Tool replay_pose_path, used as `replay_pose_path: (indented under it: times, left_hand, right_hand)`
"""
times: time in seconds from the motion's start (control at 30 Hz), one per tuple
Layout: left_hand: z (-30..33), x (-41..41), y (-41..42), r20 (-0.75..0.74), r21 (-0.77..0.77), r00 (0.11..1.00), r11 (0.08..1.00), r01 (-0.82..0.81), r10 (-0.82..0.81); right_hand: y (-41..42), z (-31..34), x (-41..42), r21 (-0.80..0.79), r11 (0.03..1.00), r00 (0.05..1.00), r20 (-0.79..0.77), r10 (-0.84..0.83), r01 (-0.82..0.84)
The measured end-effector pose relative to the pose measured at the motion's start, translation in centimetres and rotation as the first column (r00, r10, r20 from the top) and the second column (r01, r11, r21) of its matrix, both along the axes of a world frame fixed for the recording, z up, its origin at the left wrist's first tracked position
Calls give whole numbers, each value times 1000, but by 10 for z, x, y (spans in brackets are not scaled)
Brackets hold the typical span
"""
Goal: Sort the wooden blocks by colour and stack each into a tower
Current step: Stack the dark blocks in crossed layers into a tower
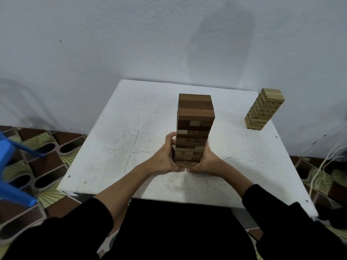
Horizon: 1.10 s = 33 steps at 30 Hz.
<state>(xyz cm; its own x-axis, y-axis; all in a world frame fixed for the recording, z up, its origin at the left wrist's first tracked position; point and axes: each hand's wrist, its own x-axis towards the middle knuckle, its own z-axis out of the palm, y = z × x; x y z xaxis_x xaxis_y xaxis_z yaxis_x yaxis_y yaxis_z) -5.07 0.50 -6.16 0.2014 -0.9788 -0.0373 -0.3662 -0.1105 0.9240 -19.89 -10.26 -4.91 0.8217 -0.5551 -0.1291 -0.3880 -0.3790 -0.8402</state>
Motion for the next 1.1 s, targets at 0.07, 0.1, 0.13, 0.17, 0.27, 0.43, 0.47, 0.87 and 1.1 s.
replay_pose_path:
  times: [0.07,0.1,0.13,0.17,0.27,0.43,0.47,0.87,1.1]
  left_hand:
    - [0,-1,0,-31,-10,1000,1000,-4,3]
    - [0,-1,0,-41,-11,999,1000,-6,5]
    - [0,-2,0,-46,-13,999,1000,-8,8]
    - [1,-2,0,-49,-15,999,1000,-11,11]
    - [1,-3,1,-49,-9,999,1000,-16,16]
    - [3,-4,3,-87,-5,996,1000,-22,21]
    - [3,-5,3,-94,-4,995,1000,-23,22]
    - [1,-4,7,-122,4,992,1000,-27,28]
    - [2,0,5,-97,-3,995,1000,-16,16]
  right_hand:
    - [1,1,0,15,1000,1000,16,3,-3]
    - [2,2,-1,22,1000,1000,21,6,-6]
    - [2,3,-1,27,1000,1000,26,9,-9]
    - [2,4,-1,32,999,999,31,10,-11]
    - [3,6,-3,53,998,999,48,23,-25]
    - [5,7,-3,50,998,997,65,37,-41]
    - [5,6,-3,43,998,997,63,37,-40]
    - [8,4,-2,16,999,997,61,43,-44]
    - [8,7,-2,1,999,997,64,51,-52]
